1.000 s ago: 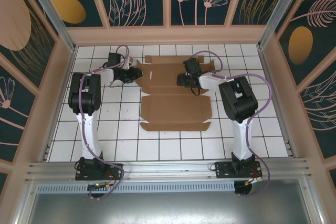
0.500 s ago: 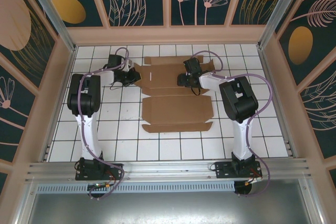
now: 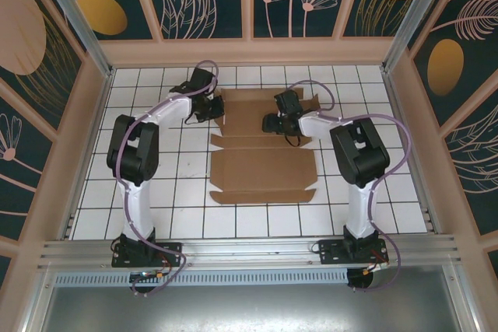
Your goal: Fold the paper box
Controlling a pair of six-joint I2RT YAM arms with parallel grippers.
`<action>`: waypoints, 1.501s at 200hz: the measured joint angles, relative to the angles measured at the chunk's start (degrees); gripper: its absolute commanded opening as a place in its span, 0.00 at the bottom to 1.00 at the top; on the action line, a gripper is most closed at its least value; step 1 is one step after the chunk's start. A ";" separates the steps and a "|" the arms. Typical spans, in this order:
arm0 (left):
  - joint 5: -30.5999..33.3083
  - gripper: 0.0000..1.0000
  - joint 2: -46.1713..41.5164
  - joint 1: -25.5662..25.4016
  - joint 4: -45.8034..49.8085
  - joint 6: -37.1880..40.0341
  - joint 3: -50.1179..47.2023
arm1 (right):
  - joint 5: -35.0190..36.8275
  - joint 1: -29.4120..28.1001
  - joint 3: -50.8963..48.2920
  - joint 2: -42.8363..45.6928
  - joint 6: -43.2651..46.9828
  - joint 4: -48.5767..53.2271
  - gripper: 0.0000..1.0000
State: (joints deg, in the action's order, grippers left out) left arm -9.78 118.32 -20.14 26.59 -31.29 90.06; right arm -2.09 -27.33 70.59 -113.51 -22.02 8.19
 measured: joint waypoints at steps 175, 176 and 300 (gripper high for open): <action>28.30 0.00 29.99 -17.84 39.65 -3.10 53.31 | -0.61 1.16 -11.08 7.65 -7.06 -1.77 0.62; 28.48 0.00 30.23 -17.97 39.78 -3.15 53.48 | -0.61 1.16 -11.08 7.65 -7.08 -1.79 0.62; 23.39 0.25 8.20 -7.72 25.07 -4.24 21.49 | 0.94 0.96 -7.61 5.92 -4.66 1.25 0.60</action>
State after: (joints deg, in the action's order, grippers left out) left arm 13.61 126.52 -27.86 51.66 -35.53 111.55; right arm -1.15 -26.37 62.98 -107.59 -26.68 9.43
